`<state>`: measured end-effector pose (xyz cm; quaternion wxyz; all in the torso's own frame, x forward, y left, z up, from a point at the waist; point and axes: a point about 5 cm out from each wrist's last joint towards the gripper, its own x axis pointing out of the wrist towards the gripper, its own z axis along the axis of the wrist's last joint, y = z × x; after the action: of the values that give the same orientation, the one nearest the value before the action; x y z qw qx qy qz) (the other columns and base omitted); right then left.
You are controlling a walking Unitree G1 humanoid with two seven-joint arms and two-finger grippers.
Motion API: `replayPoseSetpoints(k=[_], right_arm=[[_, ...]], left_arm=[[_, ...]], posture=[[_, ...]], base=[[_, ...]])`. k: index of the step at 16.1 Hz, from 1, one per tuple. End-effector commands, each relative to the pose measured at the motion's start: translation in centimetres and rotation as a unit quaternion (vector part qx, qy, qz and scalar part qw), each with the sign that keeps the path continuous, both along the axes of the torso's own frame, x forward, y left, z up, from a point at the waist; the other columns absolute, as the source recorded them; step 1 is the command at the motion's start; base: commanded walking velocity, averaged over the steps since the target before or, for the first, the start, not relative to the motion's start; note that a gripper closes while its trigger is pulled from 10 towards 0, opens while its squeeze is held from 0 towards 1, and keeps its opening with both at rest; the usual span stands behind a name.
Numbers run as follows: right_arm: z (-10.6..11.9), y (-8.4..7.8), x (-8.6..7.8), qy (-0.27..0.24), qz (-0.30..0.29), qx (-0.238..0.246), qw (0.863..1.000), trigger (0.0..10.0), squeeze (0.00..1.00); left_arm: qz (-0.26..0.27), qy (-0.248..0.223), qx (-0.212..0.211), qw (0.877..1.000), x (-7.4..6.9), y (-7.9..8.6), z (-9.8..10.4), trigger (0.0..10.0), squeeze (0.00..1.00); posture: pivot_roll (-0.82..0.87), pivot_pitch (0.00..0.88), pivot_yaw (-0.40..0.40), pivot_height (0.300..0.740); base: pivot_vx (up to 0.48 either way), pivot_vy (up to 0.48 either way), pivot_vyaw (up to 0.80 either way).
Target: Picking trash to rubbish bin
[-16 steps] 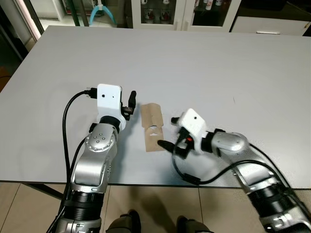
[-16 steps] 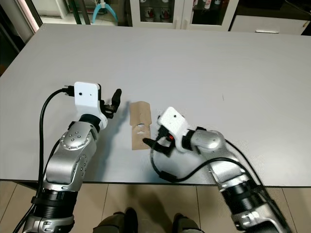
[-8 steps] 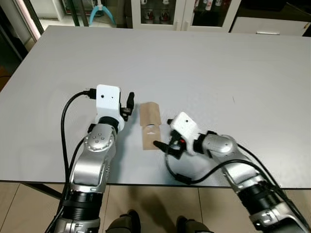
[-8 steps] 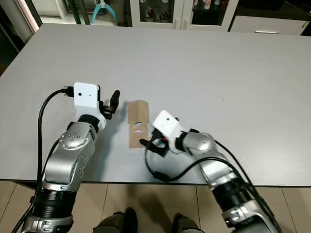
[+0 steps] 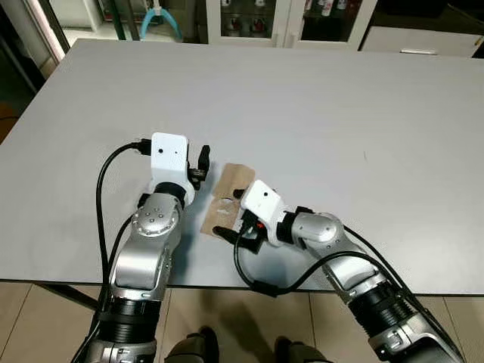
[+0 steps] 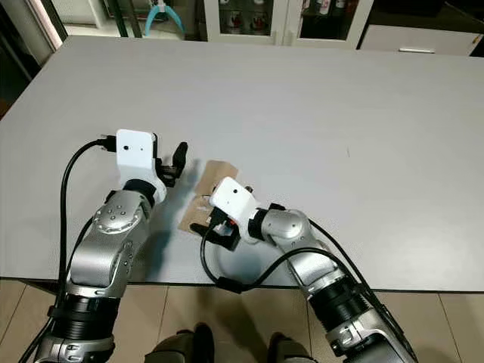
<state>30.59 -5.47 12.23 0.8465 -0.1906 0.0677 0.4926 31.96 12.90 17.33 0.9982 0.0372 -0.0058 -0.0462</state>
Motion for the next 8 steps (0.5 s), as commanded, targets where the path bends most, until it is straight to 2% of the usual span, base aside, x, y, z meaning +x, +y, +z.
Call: replayPoseSetpoints(k=[1, 6, 8], right_arm=[[0.2, -0.3, 0.2, -0.002, 0.003, -0.001, 1.000, 10.0, 0.88], [0.6, 0.7, -0.2, -0.011, 0.022, 0.017, 1.000, 10.0, 0.88], [1.7, 0.1, 0.8, -0.035, 0.004, 0.037, 0.999, 10.0, 0.88]], left_arm=[[0.002, 0.004, 0.001, 1.000, -0.2, 0.1, -0.1, 10.0, 0.00], [-0.011, 0.009, -0.006, 1.000, -0.2, -0.6, -0.2, 10.0, 0.00], [-0.007, 0.010, -0.005, 1.000, -0.2, -0.2, -0.2, 10.0, 0.00]], posture=[[-0.12, 0.169, -0.001, 0.740], [-0.12, 0.168, -0.001, 0.740], [-0.11, 0.169, -0.001, 0.740]], base=[[0.000, 0.000, 0.00], [0.000, 0.000, 0.00], [0.000, 0.000, 0.00]])
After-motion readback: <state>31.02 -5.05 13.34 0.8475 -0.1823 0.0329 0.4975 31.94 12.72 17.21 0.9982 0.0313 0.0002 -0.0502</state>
